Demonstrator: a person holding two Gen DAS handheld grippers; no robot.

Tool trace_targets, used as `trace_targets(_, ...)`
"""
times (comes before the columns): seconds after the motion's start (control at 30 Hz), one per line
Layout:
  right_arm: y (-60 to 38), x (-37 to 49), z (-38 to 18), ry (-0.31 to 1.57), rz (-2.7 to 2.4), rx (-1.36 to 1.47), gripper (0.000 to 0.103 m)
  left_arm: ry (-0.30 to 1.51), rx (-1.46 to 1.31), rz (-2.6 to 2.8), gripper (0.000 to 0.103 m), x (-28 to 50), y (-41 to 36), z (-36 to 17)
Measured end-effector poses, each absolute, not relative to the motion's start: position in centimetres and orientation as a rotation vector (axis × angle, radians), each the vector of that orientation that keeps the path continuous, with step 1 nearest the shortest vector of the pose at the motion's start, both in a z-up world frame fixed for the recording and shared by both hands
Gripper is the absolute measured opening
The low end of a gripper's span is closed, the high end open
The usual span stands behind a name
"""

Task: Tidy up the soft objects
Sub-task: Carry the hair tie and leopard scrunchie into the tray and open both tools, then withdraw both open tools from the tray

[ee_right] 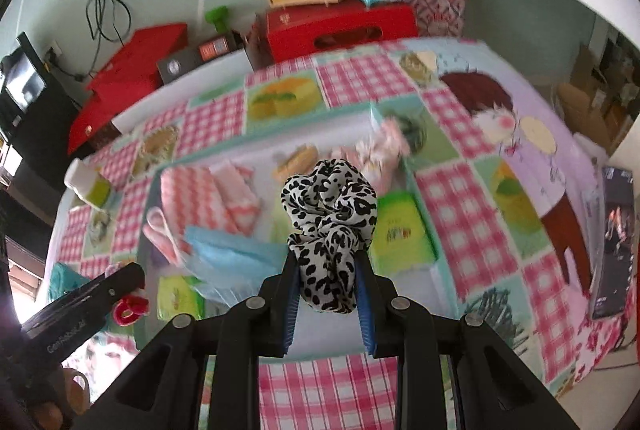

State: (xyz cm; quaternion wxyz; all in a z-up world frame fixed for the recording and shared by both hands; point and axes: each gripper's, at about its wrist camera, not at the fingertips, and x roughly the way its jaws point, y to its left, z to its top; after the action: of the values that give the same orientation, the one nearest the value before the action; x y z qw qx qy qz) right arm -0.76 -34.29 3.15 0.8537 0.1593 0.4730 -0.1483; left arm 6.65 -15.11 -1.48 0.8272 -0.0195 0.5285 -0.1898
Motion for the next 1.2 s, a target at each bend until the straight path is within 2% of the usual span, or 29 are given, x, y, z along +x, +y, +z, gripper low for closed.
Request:
trace_targets(0.4,-34.0,-0.9,-0.2,1.088,-0.290,0.359,0.029,1.151,-0.017,-0.398,0.036,5.7,-15.3,-3.1)
trace_targets(0.7,-34.3,-1.2,-0.8,1.084,-0.283,0.380,0.030,1.162,-0.022,-0.397,0.044,5.2,-15.0,-3.9)
trace_targets(0.77,-34.2,-1.4,-0.7,1.078,-0.283,0.379,0.031,1.160,-0.022,-0.395,0.047,5.1,-14.8,-4.0)
trace_targets(0.83,-34.2,-1.5,-0.6,1.071,-0.285,0.374,0.033,1.161,-0.029,-0.390,0.055,5.0,-14.5,-3.9)
trace_targets(0.9,-34.2,-1.7,-0.3,1.061,-0.287,0.370,0.039,1.151,-0.041,-0.387,0.061,4.9,-14.1,-3.6)
trace_targets(1.0,-34.0,-1.8,0.2,1.046,-0.291,0.356,0.042,1.137,-0.059,-0.392,0.063,4.7,-13.7,-3.0)
trace_targets(1.03,-33.9,-1.9,0.4,1.039,-0.295,0.349,0.046,1.133,-0.060,-0.384,0.068,4.7,-13.6,-2.9)
trace_targets(1.1,-33.8,-2.0,0.6,1.031,-0.302,0.338,0.066,1.125,-0.053,-0.372,0.078,4.5,-13.4,-2.6)
trace_targets(1.2,-33.6,-2.2,1.0,1.021,-0.298,0.325,0.067,1.119,-0.054,-0.375,0.078,4.4,-13.3,-2.2)
